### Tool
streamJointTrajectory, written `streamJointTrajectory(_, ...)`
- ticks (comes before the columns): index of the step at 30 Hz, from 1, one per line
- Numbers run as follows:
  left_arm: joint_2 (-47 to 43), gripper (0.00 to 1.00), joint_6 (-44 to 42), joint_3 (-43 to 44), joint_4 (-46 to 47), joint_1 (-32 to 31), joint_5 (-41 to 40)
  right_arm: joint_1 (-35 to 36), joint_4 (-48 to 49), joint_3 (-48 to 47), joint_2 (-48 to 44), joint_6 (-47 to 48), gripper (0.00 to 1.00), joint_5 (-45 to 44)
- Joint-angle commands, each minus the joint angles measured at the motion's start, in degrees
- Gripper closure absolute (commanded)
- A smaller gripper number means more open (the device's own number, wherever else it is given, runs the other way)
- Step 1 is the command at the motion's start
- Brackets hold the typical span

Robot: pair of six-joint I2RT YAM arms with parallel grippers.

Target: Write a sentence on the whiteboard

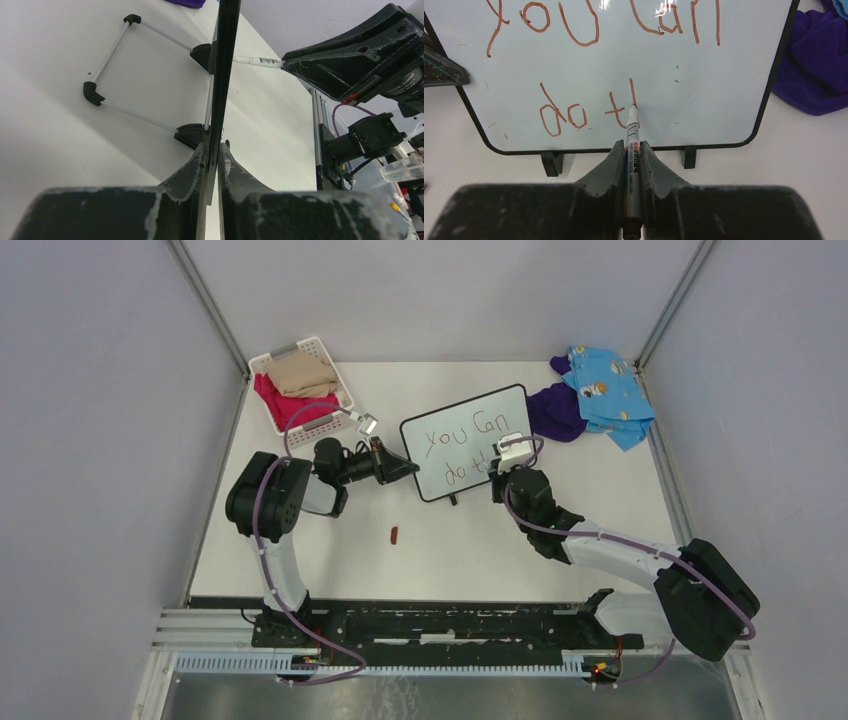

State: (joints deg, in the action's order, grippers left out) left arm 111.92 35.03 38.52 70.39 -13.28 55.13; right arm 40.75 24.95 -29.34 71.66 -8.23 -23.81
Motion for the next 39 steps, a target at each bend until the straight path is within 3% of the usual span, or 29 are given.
streamJointTrajectory(1,0.6,0.88,-2.6,-0.3,-6.3,-0.6,-0.8,-0.4,2.0,-3.1,0.8,1.2,1.0,-0.8)
streamJointTrajectory(39,0.4,0.88,-2.7,-0.2,-6.6,-0.7,-0.7,-2.1,1.9,2.1,0.1,-0.9,1.0,-1.3)
